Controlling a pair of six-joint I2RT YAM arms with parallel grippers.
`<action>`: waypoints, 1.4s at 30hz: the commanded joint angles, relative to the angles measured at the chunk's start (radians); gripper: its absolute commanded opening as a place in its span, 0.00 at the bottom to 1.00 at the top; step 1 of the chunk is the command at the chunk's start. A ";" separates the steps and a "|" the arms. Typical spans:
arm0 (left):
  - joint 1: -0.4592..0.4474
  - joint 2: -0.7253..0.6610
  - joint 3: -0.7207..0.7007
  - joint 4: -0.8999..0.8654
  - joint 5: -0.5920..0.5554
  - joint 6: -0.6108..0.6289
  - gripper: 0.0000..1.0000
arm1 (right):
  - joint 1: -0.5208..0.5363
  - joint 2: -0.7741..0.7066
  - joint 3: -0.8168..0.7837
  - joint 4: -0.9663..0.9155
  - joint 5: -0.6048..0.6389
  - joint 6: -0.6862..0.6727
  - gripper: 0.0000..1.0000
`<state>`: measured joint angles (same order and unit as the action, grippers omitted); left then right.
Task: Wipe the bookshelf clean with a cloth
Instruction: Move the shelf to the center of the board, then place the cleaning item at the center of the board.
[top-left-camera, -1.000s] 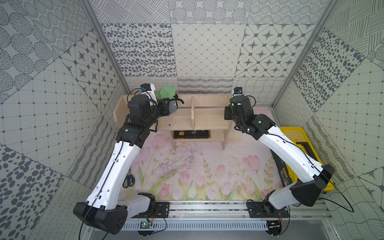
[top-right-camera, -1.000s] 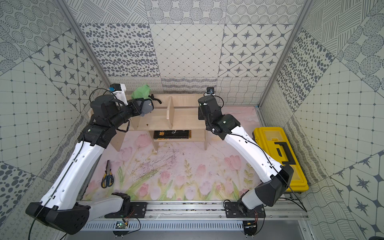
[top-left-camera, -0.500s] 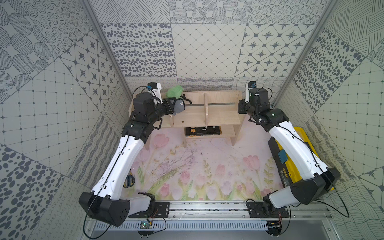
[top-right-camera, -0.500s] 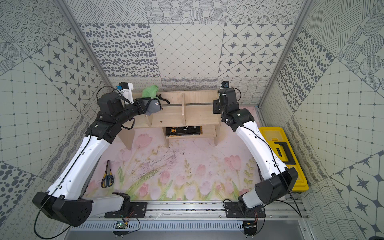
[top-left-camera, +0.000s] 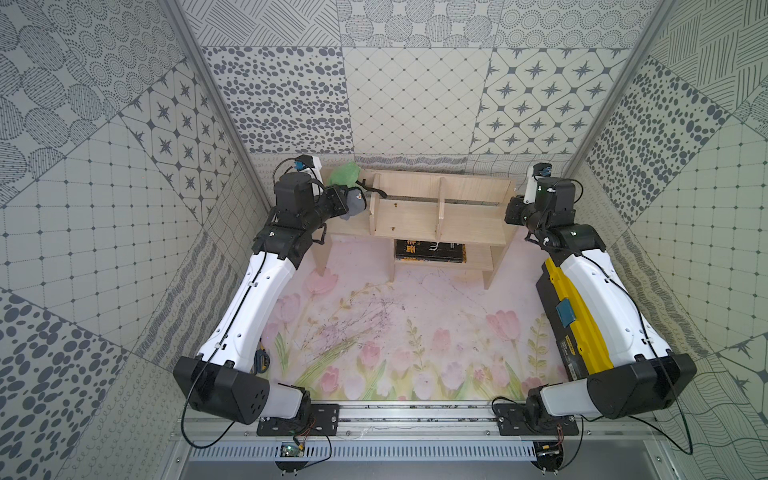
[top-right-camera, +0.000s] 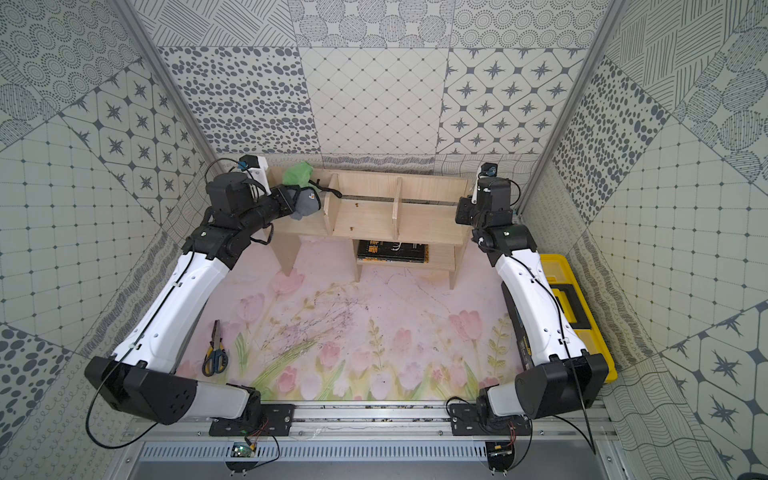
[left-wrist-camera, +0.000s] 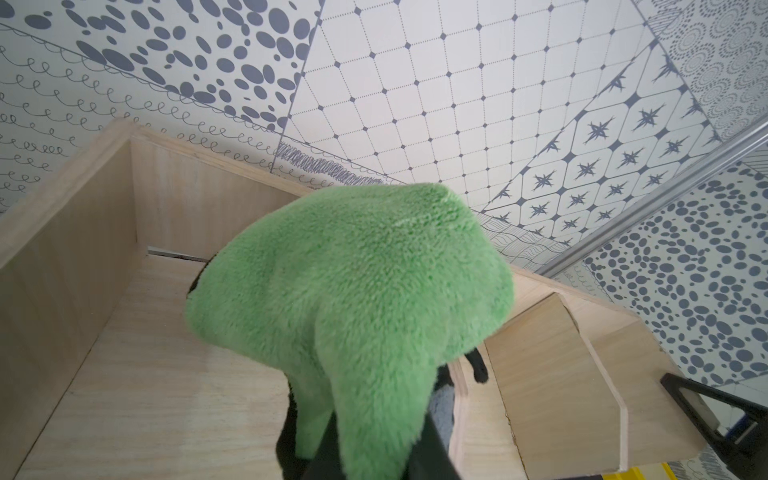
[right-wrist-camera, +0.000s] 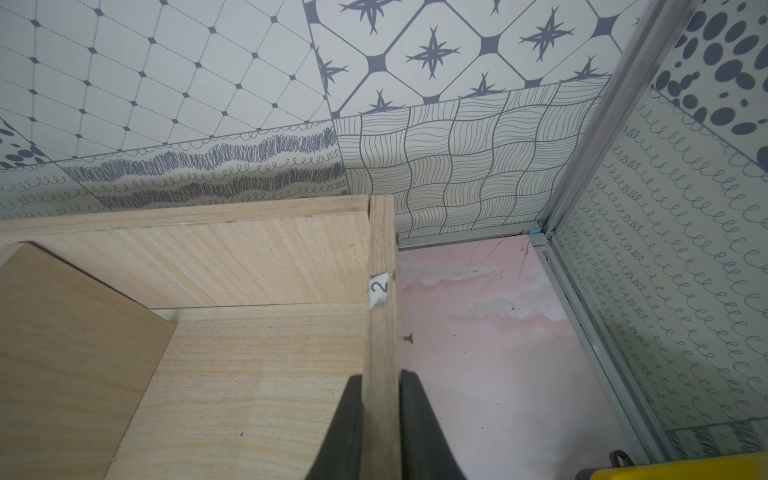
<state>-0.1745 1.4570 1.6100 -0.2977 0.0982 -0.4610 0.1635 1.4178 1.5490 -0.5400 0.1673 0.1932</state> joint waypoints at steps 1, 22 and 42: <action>0.004 0.107 0.115 0.114 0.102 -0.035 0.00 | -0.032 -0.001 -0.014 0.119 -0.041 0.104 0.00; -0.150 0.019 -0.017 0.085 0.235 0.121 0.00 | -0.030 0.038 -0.038 0.163 -0.233 0.086 0.01; -0.370 -0.527 -0.867 0.064 0.165 -0.013 0.14 | 0.308 -0.501 -0.454 -0.025 0.181 0.050 0.97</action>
<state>-0.4633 0.9432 0.9035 -0.2741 0.3981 -0.3943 0.4004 0.9245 1.2011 -0.5114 0.2451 0.2214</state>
